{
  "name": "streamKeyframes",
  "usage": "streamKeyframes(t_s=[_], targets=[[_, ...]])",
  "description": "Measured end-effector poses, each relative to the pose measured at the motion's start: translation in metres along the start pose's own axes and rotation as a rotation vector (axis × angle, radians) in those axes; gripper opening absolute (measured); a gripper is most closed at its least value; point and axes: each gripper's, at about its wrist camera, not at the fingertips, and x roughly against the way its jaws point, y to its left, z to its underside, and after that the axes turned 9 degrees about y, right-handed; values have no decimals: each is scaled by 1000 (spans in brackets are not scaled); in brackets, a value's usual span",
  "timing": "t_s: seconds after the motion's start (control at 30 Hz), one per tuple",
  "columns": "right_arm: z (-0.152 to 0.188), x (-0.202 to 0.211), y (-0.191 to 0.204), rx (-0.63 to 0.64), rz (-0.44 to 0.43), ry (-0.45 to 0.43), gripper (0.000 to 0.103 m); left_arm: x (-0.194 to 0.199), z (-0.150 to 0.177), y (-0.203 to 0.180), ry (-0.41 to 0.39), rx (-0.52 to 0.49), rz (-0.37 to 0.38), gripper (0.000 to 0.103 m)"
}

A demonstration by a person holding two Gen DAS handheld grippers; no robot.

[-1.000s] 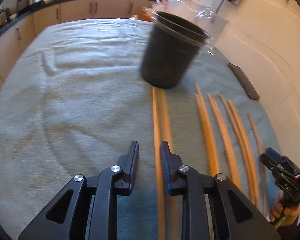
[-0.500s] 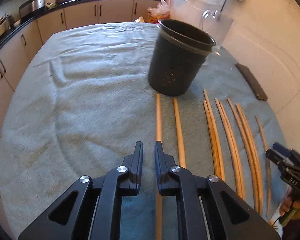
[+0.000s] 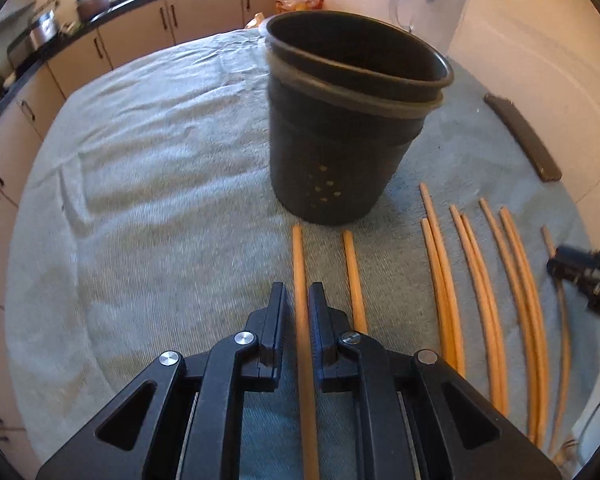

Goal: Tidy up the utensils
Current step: 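Lift the chopstick with the left tool while the right tool grasps another chopstick, then carry both chopsticks upright over the black cup and open both tools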

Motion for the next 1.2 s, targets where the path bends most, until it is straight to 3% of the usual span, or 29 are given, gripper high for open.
streamKeyframes(t_s=[0.2, 0.27, 0.37, 0.47, 0.97, 1.2], targets=[[-25, -7, 9, 36, 58, 53, 32, -2, -11, -3, 11, -11, -5, 11], [-26, -8, 12, 36, 58, 43, 15, -1, -9, 1, -4, 11, 21, 10], [-24, -8, 15, 45, 63, 16, 9, 1, -7, 11, -30, 69, 70, 5], [-19, -4, 10, 21, 0, -15, 7, 16, 1, 19, -80, 106, 66, 5], [51, 116, 20, 51, -129, -391, 8, 158, 78, -1, -423, 140, 86, 5], [78, 148, 32, 92, -135, -509, 8, 197, 115, -21, -521, 122, 88, 5]])
